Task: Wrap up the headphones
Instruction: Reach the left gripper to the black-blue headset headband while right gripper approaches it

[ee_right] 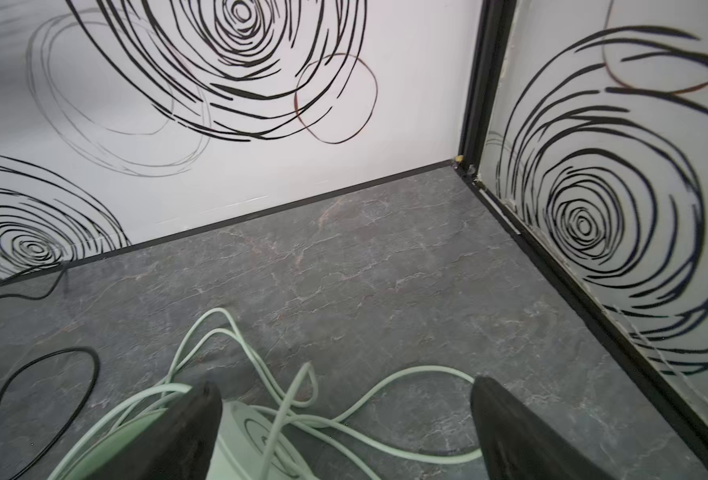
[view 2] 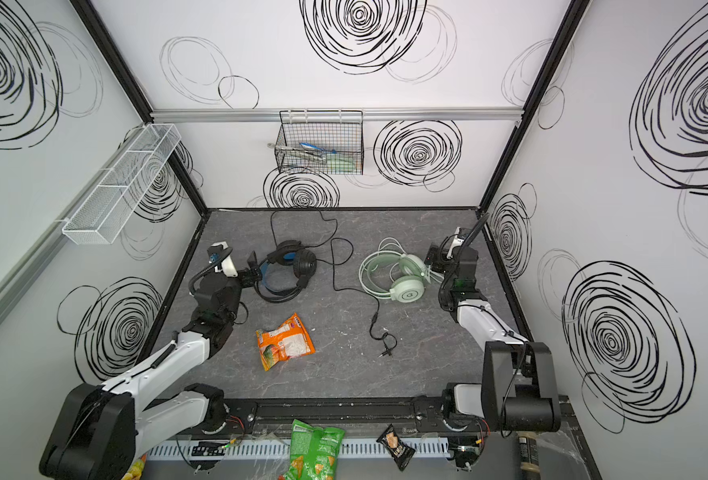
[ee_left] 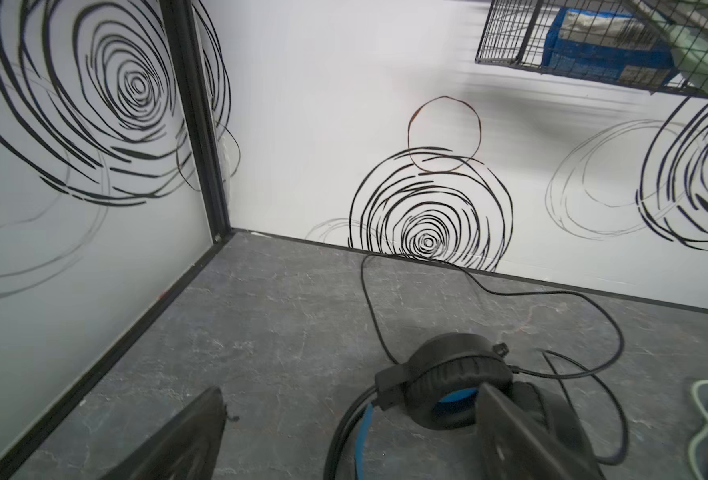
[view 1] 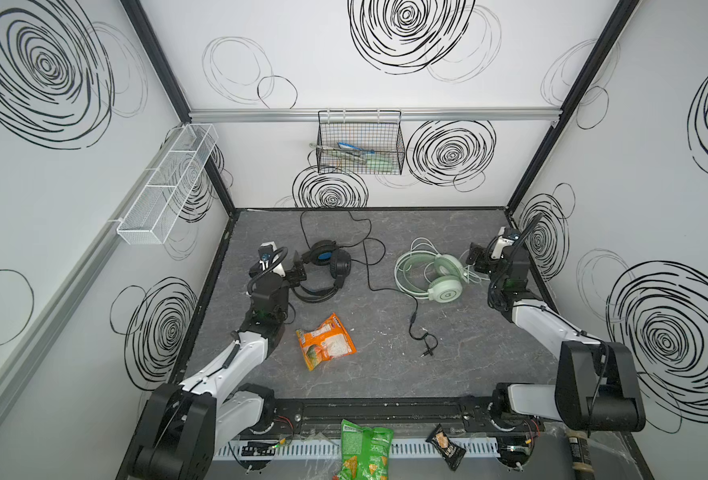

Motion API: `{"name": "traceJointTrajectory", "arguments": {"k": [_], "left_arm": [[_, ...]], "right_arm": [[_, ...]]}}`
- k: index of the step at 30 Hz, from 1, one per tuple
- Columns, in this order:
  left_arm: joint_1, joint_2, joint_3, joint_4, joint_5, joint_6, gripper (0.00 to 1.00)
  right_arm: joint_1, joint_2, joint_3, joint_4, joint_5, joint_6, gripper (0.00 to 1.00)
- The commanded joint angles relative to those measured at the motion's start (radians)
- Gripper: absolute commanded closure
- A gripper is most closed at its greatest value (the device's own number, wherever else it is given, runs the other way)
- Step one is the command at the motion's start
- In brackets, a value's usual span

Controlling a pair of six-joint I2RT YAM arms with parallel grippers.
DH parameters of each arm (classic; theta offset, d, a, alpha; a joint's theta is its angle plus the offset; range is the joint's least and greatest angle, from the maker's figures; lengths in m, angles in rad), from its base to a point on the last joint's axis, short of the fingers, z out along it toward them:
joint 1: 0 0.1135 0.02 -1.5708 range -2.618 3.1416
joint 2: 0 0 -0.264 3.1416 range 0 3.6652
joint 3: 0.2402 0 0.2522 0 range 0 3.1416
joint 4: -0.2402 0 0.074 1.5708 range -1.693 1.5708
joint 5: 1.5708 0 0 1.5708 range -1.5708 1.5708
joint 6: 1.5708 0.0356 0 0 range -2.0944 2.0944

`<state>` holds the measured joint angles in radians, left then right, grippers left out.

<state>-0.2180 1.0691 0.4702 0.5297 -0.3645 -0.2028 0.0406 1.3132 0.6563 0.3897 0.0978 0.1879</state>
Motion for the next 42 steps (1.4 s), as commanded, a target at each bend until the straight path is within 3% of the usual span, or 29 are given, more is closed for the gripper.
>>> {"name": "traceJointTrajectory", "arguments": {"k": [1,8,16,21,26,32,42], "left_arm": [[-0.04,-0.067,0.078,-0.251,0.016,-0.141,0.04],[-0.133,-0.036,0.251,-0.535,0.163,-0.221,0.04],[-0.037,0.049,0.301,-0.681,0.326,-0.313,0.04],[0.035,0.098,0.292,-0.736,0.304,-0.322,0.04],[0.104,0.174,0.285,-0.722,0.371,-0.34,0.04],[0.108,0.259,0.302,-0.718,0.35,-0.408,0.04],[0.071,0.432,0.391,-0.83,0.274,-0.548,0.04]], "right_arm": [[0.04,-0.034,0.026,-0.19,-0.089,0.026,0.03],[0.195,-0.091,0.022,-0.258,-0.159,-0.011,0.03],[0.33,-0.109,0.11,-0.42,-0.137,-0.045,0.03],[0.428,-0.098,0.194,-0.49,-0.039,-0.083,0.03],[0.483,-0.068,0.245,-0.508,-0.014,-0.114,0.03],[0.533,-0.019,0.299,-0.52,-0.015,-0.148,0.03],[0.574,0.004,0.269,-0.456,-0.12,-0.15,0.03]]}}
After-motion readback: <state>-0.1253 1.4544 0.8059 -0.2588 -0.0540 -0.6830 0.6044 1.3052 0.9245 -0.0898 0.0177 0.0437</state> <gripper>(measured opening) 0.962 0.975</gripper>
